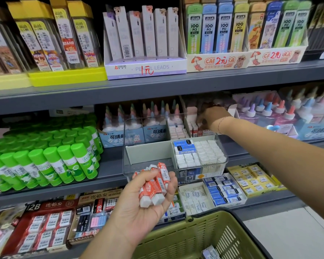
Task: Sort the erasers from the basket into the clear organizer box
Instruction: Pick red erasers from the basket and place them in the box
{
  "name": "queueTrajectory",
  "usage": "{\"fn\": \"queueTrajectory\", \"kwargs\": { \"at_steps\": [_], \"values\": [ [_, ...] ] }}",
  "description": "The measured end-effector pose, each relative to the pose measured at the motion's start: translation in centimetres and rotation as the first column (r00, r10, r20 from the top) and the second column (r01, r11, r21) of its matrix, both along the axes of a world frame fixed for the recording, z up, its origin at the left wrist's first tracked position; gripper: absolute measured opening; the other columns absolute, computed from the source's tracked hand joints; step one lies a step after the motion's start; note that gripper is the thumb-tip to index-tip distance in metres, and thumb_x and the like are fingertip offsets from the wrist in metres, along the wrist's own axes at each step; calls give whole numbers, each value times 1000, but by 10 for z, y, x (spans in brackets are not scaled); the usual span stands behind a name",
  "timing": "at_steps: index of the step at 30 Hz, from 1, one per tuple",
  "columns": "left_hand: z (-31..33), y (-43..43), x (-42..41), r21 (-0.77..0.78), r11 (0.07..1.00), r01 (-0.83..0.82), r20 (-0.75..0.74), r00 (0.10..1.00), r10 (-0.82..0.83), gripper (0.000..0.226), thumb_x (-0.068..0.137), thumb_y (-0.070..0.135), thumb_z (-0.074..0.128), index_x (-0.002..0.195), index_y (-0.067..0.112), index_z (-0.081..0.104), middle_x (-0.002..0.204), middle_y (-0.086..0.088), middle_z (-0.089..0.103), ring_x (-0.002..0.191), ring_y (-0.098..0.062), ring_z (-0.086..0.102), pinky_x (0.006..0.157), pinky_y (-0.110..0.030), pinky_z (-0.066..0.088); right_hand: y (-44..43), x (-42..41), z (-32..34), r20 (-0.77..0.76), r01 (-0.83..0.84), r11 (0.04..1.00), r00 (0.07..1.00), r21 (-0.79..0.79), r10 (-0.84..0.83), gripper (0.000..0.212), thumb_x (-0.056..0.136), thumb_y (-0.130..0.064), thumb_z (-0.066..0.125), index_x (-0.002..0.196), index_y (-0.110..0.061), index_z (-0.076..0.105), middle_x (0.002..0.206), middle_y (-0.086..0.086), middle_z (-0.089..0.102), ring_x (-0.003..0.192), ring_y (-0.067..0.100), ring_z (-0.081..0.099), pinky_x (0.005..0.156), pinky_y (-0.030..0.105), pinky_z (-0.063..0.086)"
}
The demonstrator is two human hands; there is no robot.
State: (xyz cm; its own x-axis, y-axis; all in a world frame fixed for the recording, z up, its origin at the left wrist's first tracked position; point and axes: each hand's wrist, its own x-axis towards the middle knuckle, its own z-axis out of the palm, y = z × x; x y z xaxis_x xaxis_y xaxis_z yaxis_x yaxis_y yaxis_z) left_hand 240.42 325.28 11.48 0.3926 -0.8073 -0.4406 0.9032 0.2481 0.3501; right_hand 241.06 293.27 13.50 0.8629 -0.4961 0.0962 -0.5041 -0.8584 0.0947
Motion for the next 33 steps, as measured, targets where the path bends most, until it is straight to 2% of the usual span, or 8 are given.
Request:
{"fn": "queueTrajectory", "kwargs": {
  "at_steps": [5, 11, 15, 19, 27, 30, 33],
  "values": [
    [-1, -1, 0, 1, 1000, -3, -1, 1000, 3, 57, 50, -3, 75, 105, -4, 60, 104, -33, 65, 81, -39, 68, 53, -35, 57, -1, 0, -1, 46, 19, 997, 999, -77, -15, 20, 85, -34, 65, 104, -35, 69, 125, 0, 57, 113, 29, 53, 97, 35, 35],
    [-1, -1, 0, 8, 1000, -4, -5, 1000, 4, 53, 49, -3, 74, 101, -5, 61, 103, -32, 65, 79, -39, 68, 52, -35, 56, -4, 2, -1, 140, 42, 997, 989, 62, -50, 23, 77, -37, 74, 100, -33, 71, 130, -5, 54, 119, 26, 50, 106, 38, 28],
    [0, -2, -1, 12, 1000, -7, 3, 1000, 6, 50, 49, -4, 74, 98, -5, 61, 102, -32, 66, 80, -39, 68, 52, -35, 56, 0, 4, -3, 148, 29, 1000, 988, 10, -30, 21, 75, -39, 75, 94, -30, 71, 128, -2, 54, 117, 27, 49, 104, 38, 34],
    [0, -2, -2, 14, 1000, -1, 6, 1000, 1, 48, 48, -4, 74, 95, -6, 62, 101, -32, 66, 78, -39, 68, 50, -35, 56, 3, 6, -3, 100, 55, 996, 994, -67, -48, 31, 77, -40, 73, 105, -27, 68, 124, 4, 57, 113, 31, 52, 96, 37, 44],
    [0, 0, -2, 15, 1000, -1, 10, 1000, 1, 56, 49, -3, 74, 103, -5, 61, 103, -32, 66, 79, -38, 68, 52, -35, 57, 6, 6, -5, 137, 89, 985, 988, -150, -69, 34, 81, -38, 69, 111, -21, 65, 114, 8, 61, 104, 32, 57, 86, 35, 47],
    [0, 0, -2, 8, 1000, -1, 5, 1000, 1, 55, 49, -3, 74, 102, -5, 61, 104, -32, 65, 80, -39, 67, 52, -35, 56, 5, 6, -6, 171, 84, 988, 983, -130, -61, 30, 84, -31, 68, 111, -20, 65, 110, 9, 64, 100, 33, 59, 84, 34, 48],
    [1, 1, -2, 10, 1000, -2, 8, 1000, 2, 54, 49, -3, 74, 101, -5, 61, 104, -33, 65, 80, -39, 68, 52, -34, 56, 2, 5, -5, 185, 53, 998, 982, -31, -46, 20, 82, -25, 70, 103, -25, 69, 114, 5, 63, 103, 30, 58, 87, 32, 50]
  ]
}}
